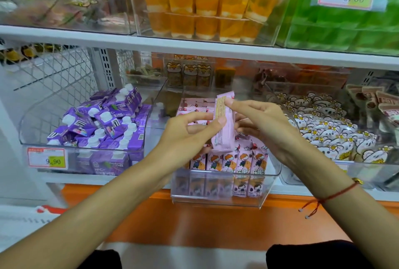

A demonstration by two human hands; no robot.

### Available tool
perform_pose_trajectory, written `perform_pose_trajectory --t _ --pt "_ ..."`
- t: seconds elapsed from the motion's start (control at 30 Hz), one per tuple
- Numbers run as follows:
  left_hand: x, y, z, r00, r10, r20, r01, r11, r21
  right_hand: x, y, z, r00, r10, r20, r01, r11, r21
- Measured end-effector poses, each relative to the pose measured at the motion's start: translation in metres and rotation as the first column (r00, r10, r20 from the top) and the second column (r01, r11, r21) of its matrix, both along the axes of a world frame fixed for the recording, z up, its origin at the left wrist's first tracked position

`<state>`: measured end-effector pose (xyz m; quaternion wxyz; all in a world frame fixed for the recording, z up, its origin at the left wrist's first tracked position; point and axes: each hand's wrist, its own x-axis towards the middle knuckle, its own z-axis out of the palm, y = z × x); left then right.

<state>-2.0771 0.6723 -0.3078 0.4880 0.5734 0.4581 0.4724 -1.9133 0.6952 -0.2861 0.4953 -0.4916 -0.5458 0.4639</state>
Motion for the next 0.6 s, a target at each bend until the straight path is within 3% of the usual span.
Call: perform_pose_trajectory --t 0.17,0.3,0.37,0.43,0.5,0.6 --pt "0.000 0.003 -0.002 0.999 -0.034 -0.039 0.034 0.999 0.006 -0.003 0.002 -0.003 0.998 -0.064 -0.017 0.065 0.998 0.012" --pt "0.002 0.001 -0.004 0.982 0.014 -0.187 0.021 0.983 0.185 -0.006 -0.002 -0.006 0.990 -0.139 -0.007 0.138 0.975 0.172" --pt "-0.001 0.002 -0.002 0.985 0.051 -0.163 -0.011 0.972 0.237 -0.008 -0.003 -0.004 0.997 -0.080 -0.012 0.081 0.974 0.213" --pt "-0.005 0.004 0.000 0.998 0.040 -0.044 -0.030 0.977 0.211 -0.007 -0.003 -0.003 0.999 0.026 -0.023 -0.022 0.984 0.177" --pt "-0.007 0.005 0.001 0.999 0.040 0.012 -0.041 0.977 0.209 -0.008 -0.002 -0.006 0.991 0.128 0.048 -0.134 0.979 0.153" --pt "-0.007 0.004 0.002 1.000 0.027 0.002 -0.027 0.967 0.253 -0.016 -0.006 -0.013 0.972 0.180 0.150 -0.215 0.942 0.259"
